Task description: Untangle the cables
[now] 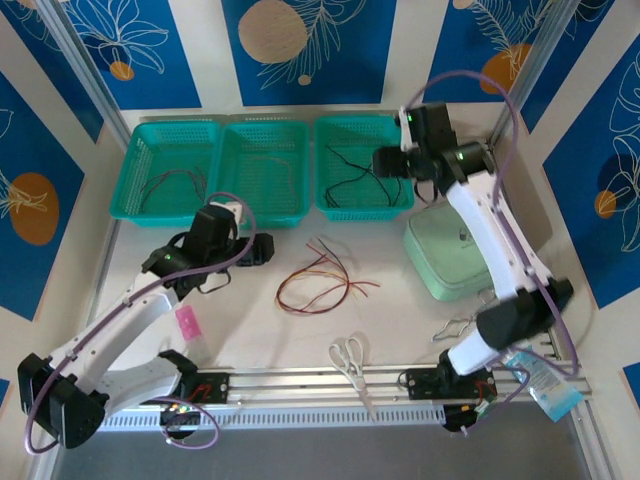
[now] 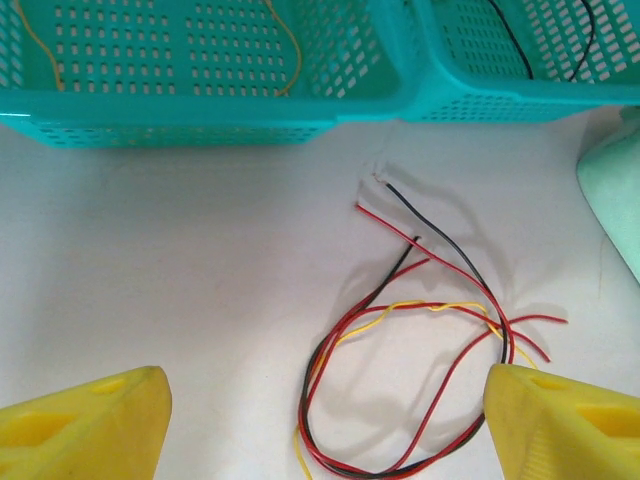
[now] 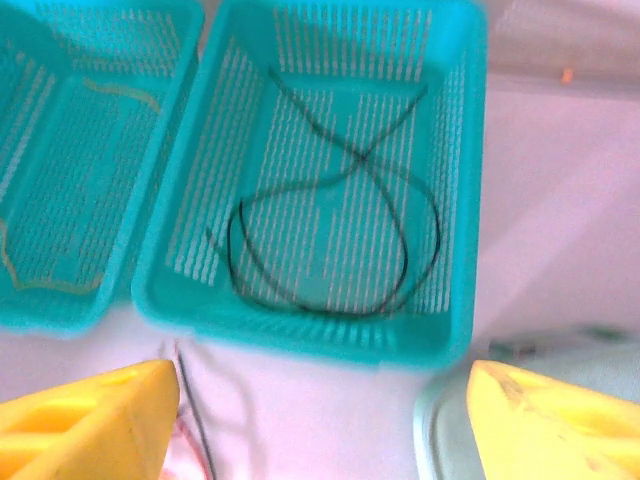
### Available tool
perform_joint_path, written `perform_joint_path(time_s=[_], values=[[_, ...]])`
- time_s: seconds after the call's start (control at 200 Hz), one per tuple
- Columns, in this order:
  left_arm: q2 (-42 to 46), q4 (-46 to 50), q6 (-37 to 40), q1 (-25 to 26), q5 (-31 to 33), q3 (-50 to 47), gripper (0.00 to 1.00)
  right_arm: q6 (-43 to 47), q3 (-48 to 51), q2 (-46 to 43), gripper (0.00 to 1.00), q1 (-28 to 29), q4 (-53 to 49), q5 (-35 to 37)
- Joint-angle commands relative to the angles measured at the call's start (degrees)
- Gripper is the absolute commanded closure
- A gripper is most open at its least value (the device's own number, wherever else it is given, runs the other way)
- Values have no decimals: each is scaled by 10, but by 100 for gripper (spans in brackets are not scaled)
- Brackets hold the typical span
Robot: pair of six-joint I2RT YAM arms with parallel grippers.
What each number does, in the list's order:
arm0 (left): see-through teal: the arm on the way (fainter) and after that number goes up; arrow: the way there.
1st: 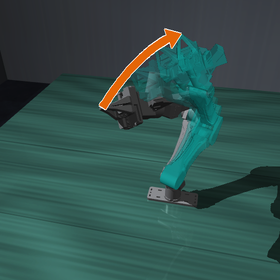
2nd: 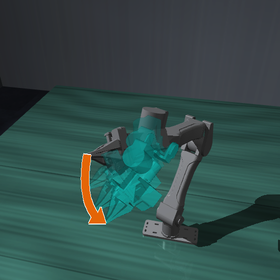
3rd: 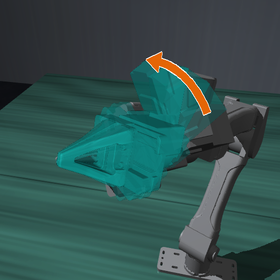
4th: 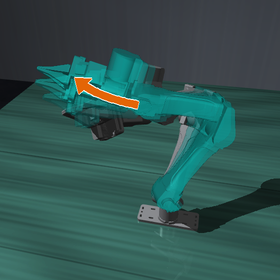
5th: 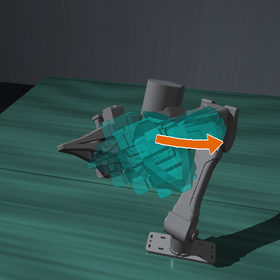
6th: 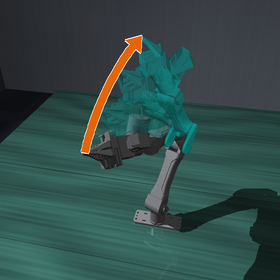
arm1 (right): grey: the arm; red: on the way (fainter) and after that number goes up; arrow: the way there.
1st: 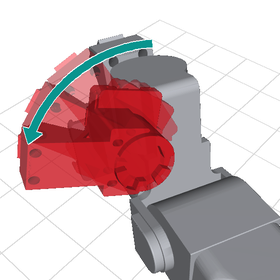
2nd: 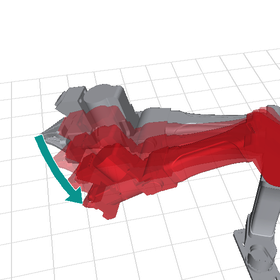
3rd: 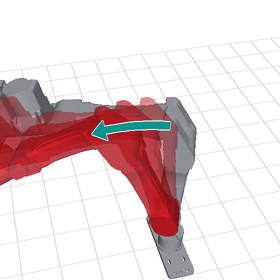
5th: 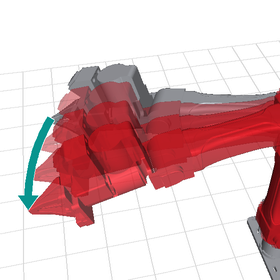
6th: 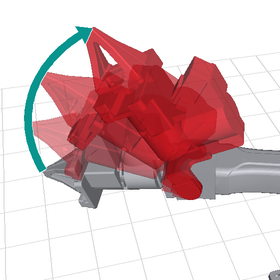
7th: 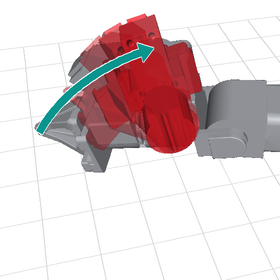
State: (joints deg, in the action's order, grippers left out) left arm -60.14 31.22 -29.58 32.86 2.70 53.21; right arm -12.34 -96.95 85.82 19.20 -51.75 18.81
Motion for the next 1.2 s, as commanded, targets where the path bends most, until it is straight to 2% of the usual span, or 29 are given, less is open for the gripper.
perform_joint_path(time_s=[0.0,0.12,0.29,0.495,0.55,0.78,1.011,1.196], values=[[0,-4,-6,25,19,-2,19,-57,144,-82,25,0,42,-47],[-11,-22,-14,54,30,-12,19,-100,293,-177,28,8,66,-70],[-38,-37,-14,95,34,-12,19,-162,418,-253,34,38,72,-112],[-65,-48,-33,110,38,-15,21,-207,550,-265,56,70,178,-161],[-66,-54,-41,109,37,-19,21,-208,561,-252,59,82,196,-157],[-66,-73,-72,110,22,-43,25,-195,566,-169,65,113,308,-170],[-64,-89,-84,109,21,-58,26,-110,540,-56,73,145,421,-126],[-41,-80,-83,109,33,-69,26,-73,514,5,74,148,462,-143]])
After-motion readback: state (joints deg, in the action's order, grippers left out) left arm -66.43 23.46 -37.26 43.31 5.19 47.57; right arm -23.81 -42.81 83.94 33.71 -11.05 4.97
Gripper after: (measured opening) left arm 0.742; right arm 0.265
